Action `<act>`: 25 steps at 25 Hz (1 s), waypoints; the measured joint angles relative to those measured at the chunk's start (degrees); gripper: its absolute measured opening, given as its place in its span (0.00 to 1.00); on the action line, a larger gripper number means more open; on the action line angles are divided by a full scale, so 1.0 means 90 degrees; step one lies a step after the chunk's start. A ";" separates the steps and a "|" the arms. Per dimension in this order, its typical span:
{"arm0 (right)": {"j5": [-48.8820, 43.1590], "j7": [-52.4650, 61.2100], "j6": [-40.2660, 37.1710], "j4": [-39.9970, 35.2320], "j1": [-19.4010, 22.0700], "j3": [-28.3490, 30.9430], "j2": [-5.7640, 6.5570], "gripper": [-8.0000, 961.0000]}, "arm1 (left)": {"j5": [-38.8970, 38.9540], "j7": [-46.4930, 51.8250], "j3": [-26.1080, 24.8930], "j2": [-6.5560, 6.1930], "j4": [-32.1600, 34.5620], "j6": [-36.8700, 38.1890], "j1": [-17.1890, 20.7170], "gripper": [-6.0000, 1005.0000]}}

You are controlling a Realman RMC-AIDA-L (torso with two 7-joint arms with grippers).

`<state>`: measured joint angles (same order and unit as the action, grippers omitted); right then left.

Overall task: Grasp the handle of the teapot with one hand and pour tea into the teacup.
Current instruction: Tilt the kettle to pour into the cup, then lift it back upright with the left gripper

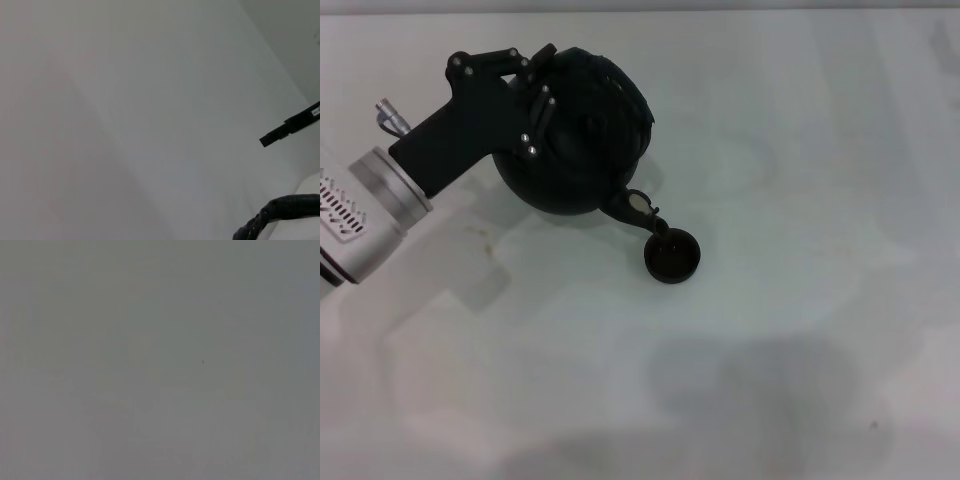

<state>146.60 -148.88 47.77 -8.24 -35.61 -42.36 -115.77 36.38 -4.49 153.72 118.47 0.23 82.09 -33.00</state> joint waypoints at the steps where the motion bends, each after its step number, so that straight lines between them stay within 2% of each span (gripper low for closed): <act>1: 0.0000 0.0000 -0.0004 -0.0002 -0.0008 0.0000 0.0002 0.89 | -0.0008 0.0000 0.0000 0.0000 -0.0009 0.0000 -0.0009 0.11; 25: 0.0000 -0.0001 -0.0033 -0.0003 0.0001 0.0010 0.0002 0.89 | -0.0114 -0.0149 0.0000 0.0006 -0.0136 -0.0001 -0.0152 0.11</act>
<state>146.60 -148.89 47.47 -8.27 -35.60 -42.27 -115.75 35.36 -5.83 153.72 118.53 -0.99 82.08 -34.37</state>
